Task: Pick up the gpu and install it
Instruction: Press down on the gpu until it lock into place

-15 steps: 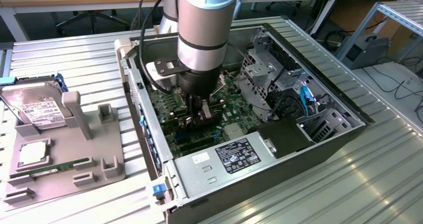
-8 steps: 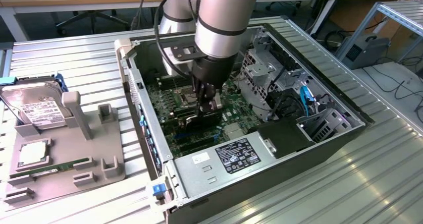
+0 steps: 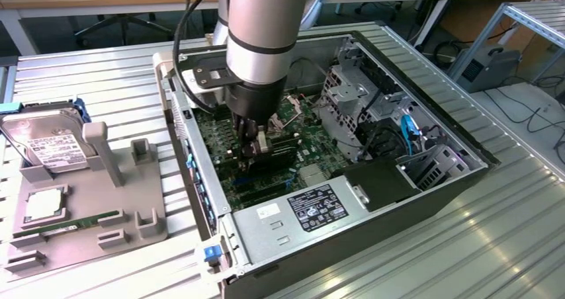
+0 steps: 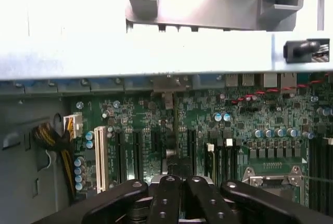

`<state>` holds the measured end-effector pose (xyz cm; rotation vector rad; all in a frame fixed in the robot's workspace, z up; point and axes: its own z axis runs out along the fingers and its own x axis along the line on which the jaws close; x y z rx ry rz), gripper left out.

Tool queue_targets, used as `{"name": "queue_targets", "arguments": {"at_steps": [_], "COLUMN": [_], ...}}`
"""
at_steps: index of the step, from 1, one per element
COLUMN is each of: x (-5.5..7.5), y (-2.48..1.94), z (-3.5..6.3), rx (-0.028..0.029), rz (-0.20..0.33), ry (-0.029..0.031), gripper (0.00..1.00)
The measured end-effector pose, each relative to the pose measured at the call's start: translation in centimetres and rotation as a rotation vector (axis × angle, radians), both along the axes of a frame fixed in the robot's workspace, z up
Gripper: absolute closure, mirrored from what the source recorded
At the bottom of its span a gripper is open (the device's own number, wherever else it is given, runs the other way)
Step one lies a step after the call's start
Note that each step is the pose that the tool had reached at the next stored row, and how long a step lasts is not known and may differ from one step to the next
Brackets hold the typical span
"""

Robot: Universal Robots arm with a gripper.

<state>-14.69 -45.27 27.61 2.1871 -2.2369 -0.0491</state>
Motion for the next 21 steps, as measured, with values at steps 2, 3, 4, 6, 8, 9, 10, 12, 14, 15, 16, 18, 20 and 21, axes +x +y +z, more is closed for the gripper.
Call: {"name": "queue_targets", "arguments": {"at_steps": [2,3,4,6,8,9,10,12,14,15,16,18,20,21], "x": [-0.01,-0.02,-0.02,-0.02,-0.03,-0.06,-0.08,-0.13,-0.17,-0.19,-0.2,-0.21,-0.21,-0.2], "y": [-0.01,-0.01,-0.01,-0.01,0.01,0.01,0.0,0.0,0.01,0.0,0.0,0.0,0.0,0.03], "z": [-0.1,-0.16,-0.22,-0.37,-0.48,-0.55,-0.59,-0.69,-0.79,-0.86,-0.9,-0.97,-0.97,-0.75], "rx": [-0.0005,-0.0005,-0.0005,-0.0002,-0.0007,-0.0009,-0.0009,-0.0011,-0.0009,-0.0008,-0.0012,-0.0016,-0.0015,-0.0009], "rz": [0.0,0.0,0.0,0.0,0.0,0.0,0.0,0.0,0.0,0.0,0.0,0.0,0.0,0.0], "ry": [0.0003,0.0004,0.0003,0.0001,0.0002,0.0004,0.0003,0.0003,0.0002,0.0002,0.0004,0.0006,0.0005,0.0002], "gripper": [0.89,0.89,0.89,0.89,0.89,0.89,0.89,0.89,0.89,0.89,0.89,0.89,0.89,0.89]}}
